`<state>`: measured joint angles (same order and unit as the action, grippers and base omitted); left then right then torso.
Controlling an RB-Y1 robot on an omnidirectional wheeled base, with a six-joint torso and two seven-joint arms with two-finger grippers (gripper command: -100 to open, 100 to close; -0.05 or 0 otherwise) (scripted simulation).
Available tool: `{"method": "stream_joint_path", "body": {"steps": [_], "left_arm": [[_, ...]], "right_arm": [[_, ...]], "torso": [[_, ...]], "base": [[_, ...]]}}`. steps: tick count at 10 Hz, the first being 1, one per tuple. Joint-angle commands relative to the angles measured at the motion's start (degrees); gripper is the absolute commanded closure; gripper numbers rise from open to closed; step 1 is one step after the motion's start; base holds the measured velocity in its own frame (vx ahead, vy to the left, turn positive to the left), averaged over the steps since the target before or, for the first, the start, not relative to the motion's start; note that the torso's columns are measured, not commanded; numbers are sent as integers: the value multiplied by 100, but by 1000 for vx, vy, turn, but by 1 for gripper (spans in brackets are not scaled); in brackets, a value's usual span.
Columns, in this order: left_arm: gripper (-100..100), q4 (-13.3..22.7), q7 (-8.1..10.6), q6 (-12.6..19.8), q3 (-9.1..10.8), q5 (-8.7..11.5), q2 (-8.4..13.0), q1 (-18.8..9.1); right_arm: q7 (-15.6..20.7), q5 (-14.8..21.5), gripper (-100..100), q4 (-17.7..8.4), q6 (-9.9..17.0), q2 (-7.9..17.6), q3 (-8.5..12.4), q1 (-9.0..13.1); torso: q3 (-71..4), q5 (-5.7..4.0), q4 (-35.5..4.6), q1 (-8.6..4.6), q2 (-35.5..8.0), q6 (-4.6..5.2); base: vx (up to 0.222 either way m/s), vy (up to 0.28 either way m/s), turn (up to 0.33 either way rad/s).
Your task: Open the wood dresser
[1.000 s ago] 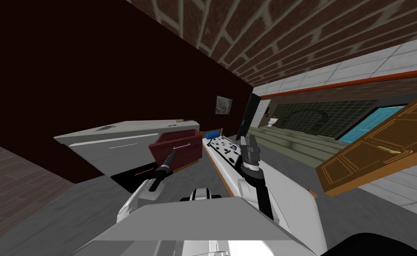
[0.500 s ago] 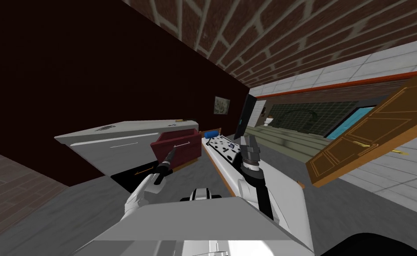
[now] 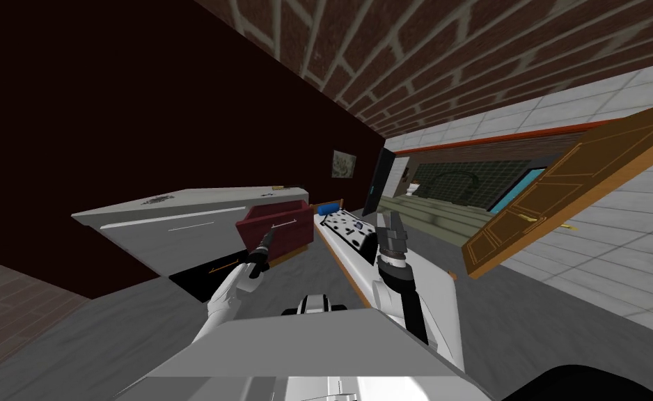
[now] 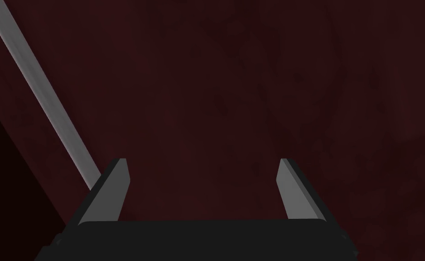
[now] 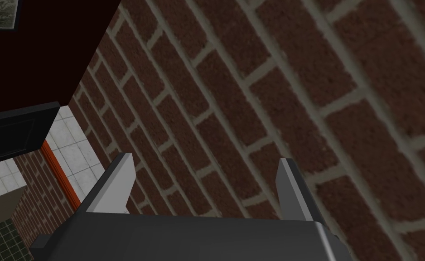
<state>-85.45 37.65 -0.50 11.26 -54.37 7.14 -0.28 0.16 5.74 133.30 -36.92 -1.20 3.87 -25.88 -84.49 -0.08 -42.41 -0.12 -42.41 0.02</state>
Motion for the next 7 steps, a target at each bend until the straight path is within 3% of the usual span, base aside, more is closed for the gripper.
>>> {"method": "stream_joint_path", "body": {"steps": [1, 2, 7], "left_arm": [[-100, 25, 132, 2, 20, -178, -16, -25], [0, 33, 159, 1, 18, -199, -20, -22], [0, 36, 156, 1, 16, -197, -21, -20]], "right_arm": [[0, 0, 0, 0, 0, 0, 0, -1], [0, 0, 0, 0, 0, 0, 0, -1], [0, 0, 0, 0, 0, 0, 0, -1]], "torso": [[-4, -3, -2, 1, 6, -10], [-6, -1, 1, 5, 8, -9], [-8, 9, 12, 12, 14, -2]], "base": [[-8, -1, -4], [0, 0, 0], [0, 0, 0]]}}
